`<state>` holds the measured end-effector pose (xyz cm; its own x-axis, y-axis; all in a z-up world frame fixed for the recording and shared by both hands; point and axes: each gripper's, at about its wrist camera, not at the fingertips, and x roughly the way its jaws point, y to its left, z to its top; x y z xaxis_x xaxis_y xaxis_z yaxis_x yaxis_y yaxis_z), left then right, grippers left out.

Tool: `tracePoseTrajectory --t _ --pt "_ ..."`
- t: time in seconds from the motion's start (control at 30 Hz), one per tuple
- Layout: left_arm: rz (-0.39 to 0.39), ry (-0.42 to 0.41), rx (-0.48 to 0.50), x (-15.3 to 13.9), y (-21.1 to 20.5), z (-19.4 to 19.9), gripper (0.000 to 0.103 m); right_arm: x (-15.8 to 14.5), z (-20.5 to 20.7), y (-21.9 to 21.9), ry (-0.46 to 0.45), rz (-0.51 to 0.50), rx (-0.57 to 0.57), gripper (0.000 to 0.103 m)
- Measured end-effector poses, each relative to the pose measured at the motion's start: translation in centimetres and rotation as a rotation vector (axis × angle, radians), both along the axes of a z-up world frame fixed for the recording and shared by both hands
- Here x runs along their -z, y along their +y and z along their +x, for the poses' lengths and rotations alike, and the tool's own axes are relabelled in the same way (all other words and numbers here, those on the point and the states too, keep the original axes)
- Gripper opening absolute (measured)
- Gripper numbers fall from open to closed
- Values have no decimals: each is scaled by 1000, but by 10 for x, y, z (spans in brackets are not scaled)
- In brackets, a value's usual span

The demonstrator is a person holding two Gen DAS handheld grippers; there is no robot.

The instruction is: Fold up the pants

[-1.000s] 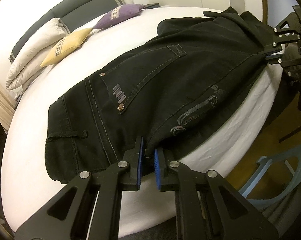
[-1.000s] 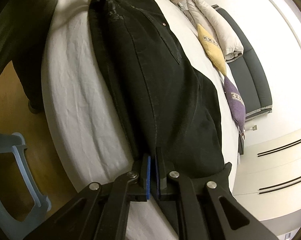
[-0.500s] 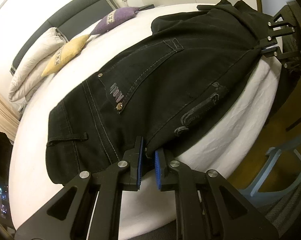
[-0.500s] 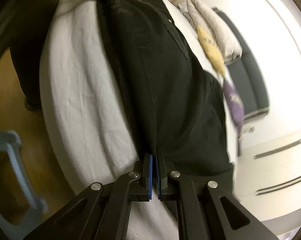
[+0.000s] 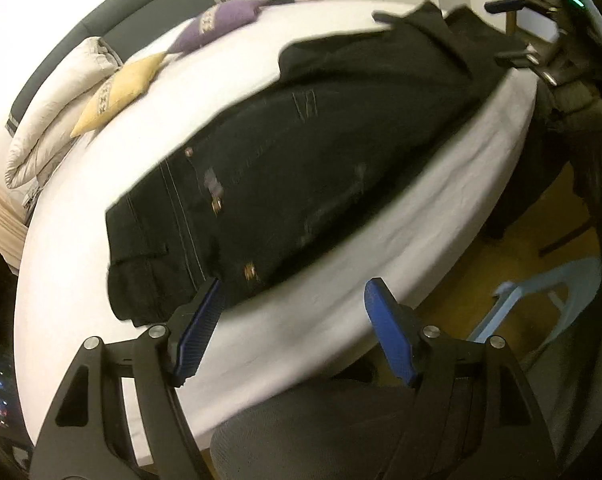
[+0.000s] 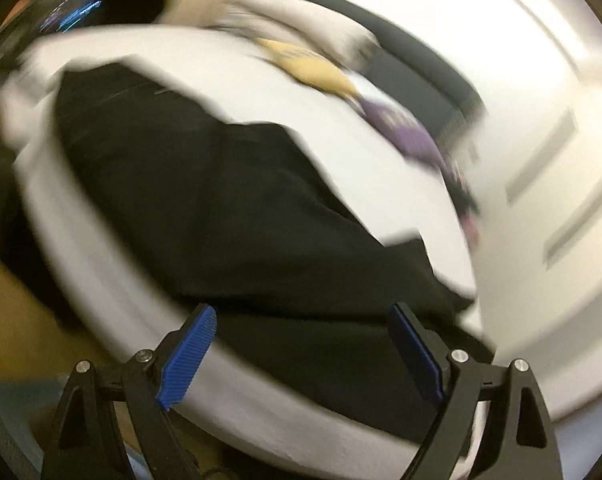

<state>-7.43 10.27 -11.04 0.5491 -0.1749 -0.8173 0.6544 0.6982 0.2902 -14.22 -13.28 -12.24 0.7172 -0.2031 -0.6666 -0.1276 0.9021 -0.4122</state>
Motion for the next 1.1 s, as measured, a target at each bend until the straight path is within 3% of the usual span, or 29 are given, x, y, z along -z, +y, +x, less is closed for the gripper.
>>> tracePoseTrajectory --t 0.1,0.17,0.3,0.47,0.6,0.77,0.93,1.0,1.1 --pt "-92 -48 -31 -25 -13 15 72 -25 38 -62 14 215 185 88" --pt "-156 -77 -77 -35 -25 36 72 -41 67 -94 -9 343 250 86" --pt "-227 -21 -176 -27 -53 91 72 -41 138 -153 65 493 406 73" --pt "-195 45 -214 3 -85 131 72 -14 204 -182 201 445 517 69" --pt "-176 80 -219 23 -94 139 72 4 238 -195 264 407 598 69" --pt "-177 95 -222 40 -100 140 72 30 266 -191 362 324 607 69" --pt "-184 108 -233 49 -101 144 72 43 267 -207 398 368 624 37" --pt "-192 112 -237 51 -100 144 72 40 265 -211 394 396 597 15" --pt "-189 110 -241 52 -101 148 72 30 256 -223 360 461 590 7"
